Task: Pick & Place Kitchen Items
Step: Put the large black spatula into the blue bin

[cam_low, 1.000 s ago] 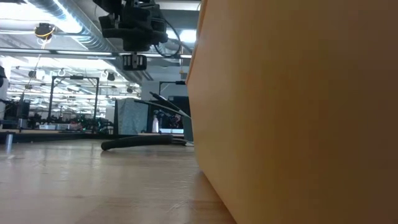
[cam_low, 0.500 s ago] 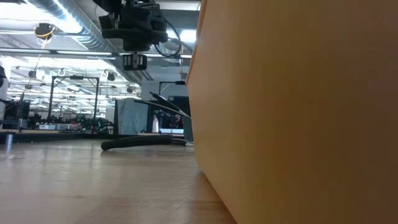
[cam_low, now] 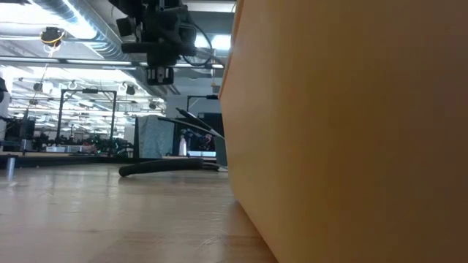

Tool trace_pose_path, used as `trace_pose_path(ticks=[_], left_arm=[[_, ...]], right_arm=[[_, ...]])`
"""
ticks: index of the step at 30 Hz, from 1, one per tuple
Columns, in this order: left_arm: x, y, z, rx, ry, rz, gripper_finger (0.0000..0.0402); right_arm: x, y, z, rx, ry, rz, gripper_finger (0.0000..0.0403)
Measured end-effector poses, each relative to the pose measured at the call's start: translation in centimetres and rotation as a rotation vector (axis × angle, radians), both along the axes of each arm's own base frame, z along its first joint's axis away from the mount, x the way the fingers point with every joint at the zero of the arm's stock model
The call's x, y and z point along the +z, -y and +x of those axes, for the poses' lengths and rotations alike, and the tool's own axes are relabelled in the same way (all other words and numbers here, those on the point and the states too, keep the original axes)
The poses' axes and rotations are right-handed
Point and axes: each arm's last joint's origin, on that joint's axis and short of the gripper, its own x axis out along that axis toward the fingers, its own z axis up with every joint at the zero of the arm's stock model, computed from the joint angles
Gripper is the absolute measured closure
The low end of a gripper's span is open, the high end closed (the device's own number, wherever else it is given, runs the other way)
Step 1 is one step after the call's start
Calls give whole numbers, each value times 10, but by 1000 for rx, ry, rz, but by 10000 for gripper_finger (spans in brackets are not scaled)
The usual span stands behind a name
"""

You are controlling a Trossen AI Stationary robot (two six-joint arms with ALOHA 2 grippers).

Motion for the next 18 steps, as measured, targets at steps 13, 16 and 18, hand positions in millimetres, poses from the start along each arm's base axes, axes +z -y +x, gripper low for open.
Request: trace_pose_path(ticks=[13, 16, 18], left_arm=[[37, -35, -35, 212, 195, 227, 285], [44, -47, -46, 309, 208, 234, 266], [46, -55, -53, 386, 189, 214, 249]], right_arm=[[3, -17, 8, -242, -16, 25, 401], [1, -22, 9, -286, -19, 1, 401], [0, -24, 10, -329, -19, -15, 401]])
